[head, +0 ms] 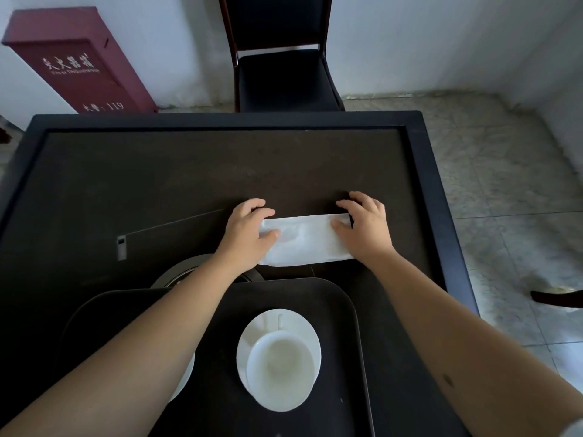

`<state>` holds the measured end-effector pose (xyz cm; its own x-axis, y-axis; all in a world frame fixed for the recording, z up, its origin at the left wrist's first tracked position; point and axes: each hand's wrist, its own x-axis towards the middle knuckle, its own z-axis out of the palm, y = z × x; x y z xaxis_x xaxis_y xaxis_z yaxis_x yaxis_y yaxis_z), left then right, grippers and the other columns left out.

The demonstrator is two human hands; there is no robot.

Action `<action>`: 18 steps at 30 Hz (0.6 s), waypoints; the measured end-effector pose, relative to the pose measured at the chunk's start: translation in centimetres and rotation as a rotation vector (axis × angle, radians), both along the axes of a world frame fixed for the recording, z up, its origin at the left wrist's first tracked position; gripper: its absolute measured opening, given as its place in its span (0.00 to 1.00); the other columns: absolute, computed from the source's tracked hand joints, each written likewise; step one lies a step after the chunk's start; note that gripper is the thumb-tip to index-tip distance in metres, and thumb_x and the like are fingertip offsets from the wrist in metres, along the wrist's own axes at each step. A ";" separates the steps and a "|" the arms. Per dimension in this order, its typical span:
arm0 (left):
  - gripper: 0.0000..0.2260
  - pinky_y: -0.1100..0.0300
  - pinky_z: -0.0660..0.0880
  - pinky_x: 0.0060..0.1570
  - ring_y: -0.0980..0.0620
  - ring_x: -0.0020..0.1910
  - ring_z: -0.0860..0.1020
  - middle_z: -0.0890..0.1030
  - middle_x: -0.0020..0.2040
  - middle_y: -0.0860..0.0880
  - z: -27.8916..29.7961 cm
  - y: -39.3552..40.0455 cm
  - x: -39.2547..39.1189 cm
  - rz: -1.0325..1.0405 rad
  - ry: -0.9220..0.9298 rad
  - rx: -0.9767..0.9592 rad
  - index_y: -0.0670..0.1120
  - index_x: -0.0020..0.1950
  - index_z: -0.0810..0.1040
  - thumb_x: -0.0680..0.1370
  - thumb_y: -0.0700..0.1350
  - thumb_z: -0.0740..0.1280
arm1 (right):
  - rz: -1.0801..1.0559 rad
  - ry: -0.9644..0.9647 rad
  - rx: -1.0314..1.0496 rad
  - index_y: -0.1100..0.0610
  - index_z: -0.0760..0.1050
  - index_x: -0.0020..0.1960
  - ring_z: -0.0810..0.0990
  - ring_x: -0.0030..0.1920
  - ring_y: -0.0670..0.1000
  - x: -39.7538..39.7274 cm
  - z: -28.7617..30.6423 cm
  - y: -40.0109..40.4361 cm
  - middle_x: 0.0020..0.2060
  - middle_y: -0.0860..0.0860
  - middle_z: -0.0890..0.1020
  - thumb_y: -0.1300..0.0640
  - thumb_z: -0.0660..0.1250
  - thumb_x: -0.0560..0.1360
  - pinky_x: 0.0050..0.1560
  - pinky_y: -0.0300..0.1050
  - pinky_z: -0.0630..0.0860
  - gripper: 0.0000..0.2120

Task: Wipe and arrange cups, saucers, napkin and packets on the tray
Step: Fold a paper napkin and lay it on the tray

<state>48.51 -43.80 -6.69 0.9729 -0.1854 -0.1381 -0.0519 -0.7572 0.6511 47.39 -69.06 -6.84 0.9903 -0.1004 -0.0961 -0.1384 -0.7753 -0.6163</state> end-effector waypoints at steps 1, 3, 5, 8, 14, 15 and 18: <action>0.15 0.56 0.63 0.66 0.52 0.71 0.61 0.67 0.71 0.51 -0.1 -0.1 -0.1 -0.006 -0.006 0.016 0.47 0.62 0.78 0.75 0.44 0.71 | 0.002 0.011 0.013 0.51 0.79 0.61 0.58 0.71 0.53 0.0 0.2 0.0 0.70 0.50 0.70 0.53 0.70 0.75 0.64 0.40 0.56 0.14; 0.09 0.59 0.63 0.64 0.53 0.69 0.63 0.69 0.68 0.51 0.4 -0.4 0.0 0.006 -0.005 0.010 0.48 0.53 0.80 0.74 0.42 0.72 | -0.014 0.042 0.063 0.49 0.80 0.49 0.59 0.70 0.53 0.2 0.8 0.0 0.68 0.50 0.71 0.55 0.71 0.74 0.64 0.41 0.58 0.04; 0.05 0.61 0.63 0.61 0.53 0.65 0.67 0.73 0.63 0.52 1.4 -0.6 0.3 0.016 0.000 0.001 0.49 0.45 0.80 0.73 0.39 0.72 | -0.003 0.087 0.086 0.47 0.78 0.41 0.62 0.69 0.53 0.3 1.6 0.1 0.64 0.48 0.74 0.55 0.72 0.74 0.62 0.43 0.62 0.06; 0.07 0.60 0.71 0.49 0.53 0.52 0.75 0.78 0.49 0.55 2.6 -0.6 0.7 0.031 0.039 -0.022 0.51 0.40 0.77 0.73 0.40 0.70 | -0.038 0.139 0.190 0.44 0.75 0.38 0.76 0.54 0.51 -0.1 2.9 0.1 0.51 0.45 0.80 0.53 0.71 0.74 0.45 0.39 0.72 0.08; 0.05 0.66 0.70 0.38 0.58 0.45 0.77 0.79 0.45 0.58 5.1 0.3 -1.1 -0.027 0.200 -0.036 0.58 0.47 0.77 0.77 0.46 0.67 | -0.014 0.208 0.316 0.44 0.79 0.46 0.78 0.43 0.43 -2.6 5.2 -0.9 0.43 0.42 0.81 0.53 0.70 0.76 0.37 0.35 0.71 0.04; 0.05 0.65 0.70 0.38 0.58 0.45 0.77 0.79 0.45 0.58 5.8 0.5 -1.5 -0.046 0.199 -0.030 0.58 0.46 0.78 0.78 0.47 0.67 | -0.018 0.209 0.352 0.45 0.80 0.43 0.79 0.42 0.43 -3.1 5.7 -1.1 0.42 0.43 0.82 0.54 0.71 0.76 0.38 0.36 0.73 0.04; 0.03 0.64 0.73 0.41 0.58 0.47 0.78 0.80 0.47 0.60 8.4 1.0 -2.6 -0.078 0.206 -0.059 0.58 0.45 0.79 0.77 0.50 0.67 | -0.028 0.189 0.424 0.47 0.81 0.40 0.77 0.35 0.43 -4.7 7.9 -1.7 0.37 0.46 0.82 0.54 0.70 0.76 0.33 0.37 0.74 0.06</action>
